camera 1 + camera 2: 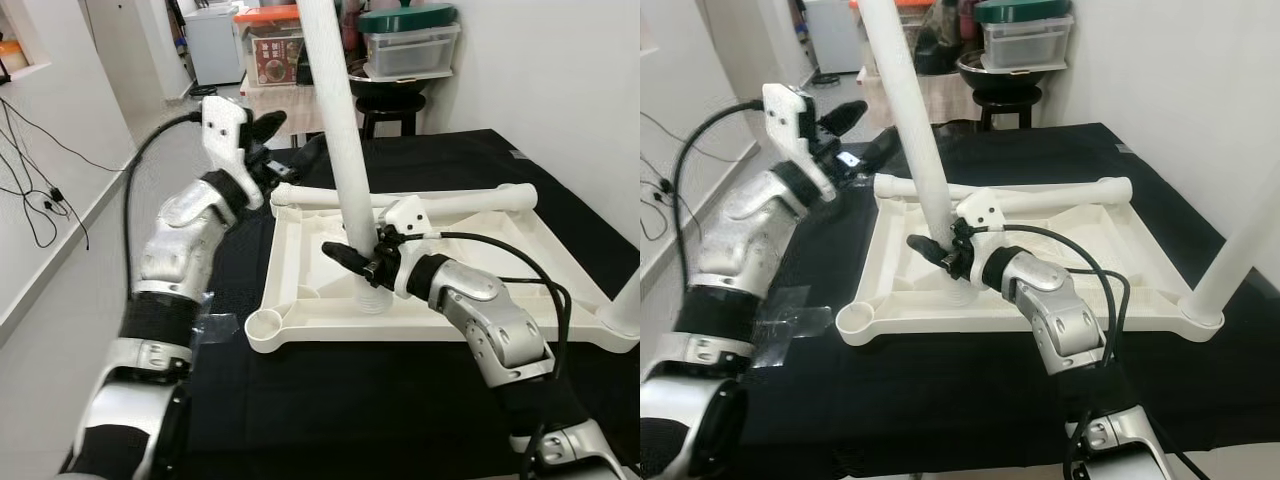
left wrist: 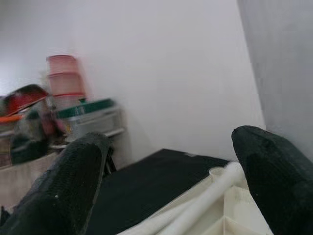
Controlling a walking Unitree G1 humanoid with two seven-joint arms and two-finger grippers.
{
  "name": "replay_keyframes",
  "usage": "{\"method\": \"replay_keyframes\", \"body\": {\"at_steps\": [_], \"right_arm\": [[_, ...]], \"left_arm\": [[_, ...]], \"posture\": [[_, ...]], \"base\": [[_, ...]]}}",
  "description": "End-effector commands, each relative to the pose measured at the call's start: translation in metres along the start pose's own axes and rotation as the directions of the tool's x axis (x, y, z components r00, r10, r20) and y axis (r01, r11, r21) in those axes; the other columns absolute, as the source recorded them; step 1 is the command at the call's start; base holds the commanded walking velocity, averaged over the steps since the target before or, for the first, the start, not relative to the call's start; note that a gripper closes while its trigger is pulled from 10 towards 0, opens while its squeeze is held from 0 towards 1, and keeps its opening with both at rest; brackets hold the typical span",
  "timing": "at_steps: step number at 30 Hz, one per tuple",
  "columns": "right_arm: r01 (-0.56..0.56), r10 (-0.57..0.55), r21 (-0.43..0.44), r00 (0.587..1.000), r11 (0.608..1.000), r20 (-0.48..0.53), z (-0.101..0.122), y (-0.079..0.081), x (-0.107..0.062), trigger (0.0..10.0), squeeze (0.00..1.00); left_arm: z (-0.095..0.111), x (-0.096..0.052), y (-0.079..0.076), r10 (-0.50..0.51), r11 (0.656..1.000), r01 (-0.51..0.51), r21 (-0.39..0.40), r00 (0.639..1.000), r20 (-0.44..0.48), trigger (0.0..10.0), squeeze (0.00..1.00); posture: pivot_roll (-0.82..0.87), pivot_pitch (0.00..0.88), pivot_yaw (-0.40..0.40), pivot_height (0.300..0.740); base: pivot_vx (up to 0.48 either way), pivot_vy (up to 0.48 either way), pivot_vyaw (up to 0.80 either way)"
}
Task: Building children table
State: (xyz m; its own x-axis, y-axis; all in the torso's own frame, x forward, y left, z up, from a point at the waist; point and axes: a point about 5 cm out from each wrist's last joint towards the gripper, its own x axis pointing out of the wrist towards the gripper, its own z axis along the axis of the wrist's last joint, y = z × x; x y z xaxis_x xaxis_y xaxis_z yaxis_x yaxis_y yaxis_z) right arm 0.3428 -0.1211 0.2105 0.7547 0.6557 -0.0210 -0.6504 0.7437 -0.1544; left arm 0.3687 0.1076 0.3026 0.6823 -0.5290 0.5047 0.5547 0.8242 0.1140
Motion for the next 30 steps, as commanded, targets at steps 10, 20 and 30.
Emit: {"method": "replay_keyframes", "body": {"at_steps": [10,20,30], "right_arm": [[0.105,-0.105,0.004,0.994,0.994,0.004,0.0,-0.003,0.01,0.0,0.0],[0.286,-0.289,0.061,0.956,0.956,0.044,0.005,-0.023,0.013,0.0,0.0],[0.269,-0.273,0.075,0.961,0.96,0.049,0.002,-0.011,0.021,0.0,0.0]], "left_arm": [[-0.024,-0.007,-0.047,-0.041,0.972,0.041,-0.229,0.999,0.006,10.0,0.0],[-0.003,-0.014,-0.061,-0.008,0.884,0.079,-0.461,0.988,0.154,10.0,0.0],[-0.007,-0.019,-0.068,0.061,0.988,-0.048,-0.144,0.994,0.093,10.0,0.0]], "posture": [[0.0,0.0,0.043,0.74],[-0.01,0.0,0.048,0.74],[0.0,0.0,0.046,0.74]], "base": [[0.0,0.0,0.0],[0.0,0.0,0.0],[0.0,0.0,0.0]]}}
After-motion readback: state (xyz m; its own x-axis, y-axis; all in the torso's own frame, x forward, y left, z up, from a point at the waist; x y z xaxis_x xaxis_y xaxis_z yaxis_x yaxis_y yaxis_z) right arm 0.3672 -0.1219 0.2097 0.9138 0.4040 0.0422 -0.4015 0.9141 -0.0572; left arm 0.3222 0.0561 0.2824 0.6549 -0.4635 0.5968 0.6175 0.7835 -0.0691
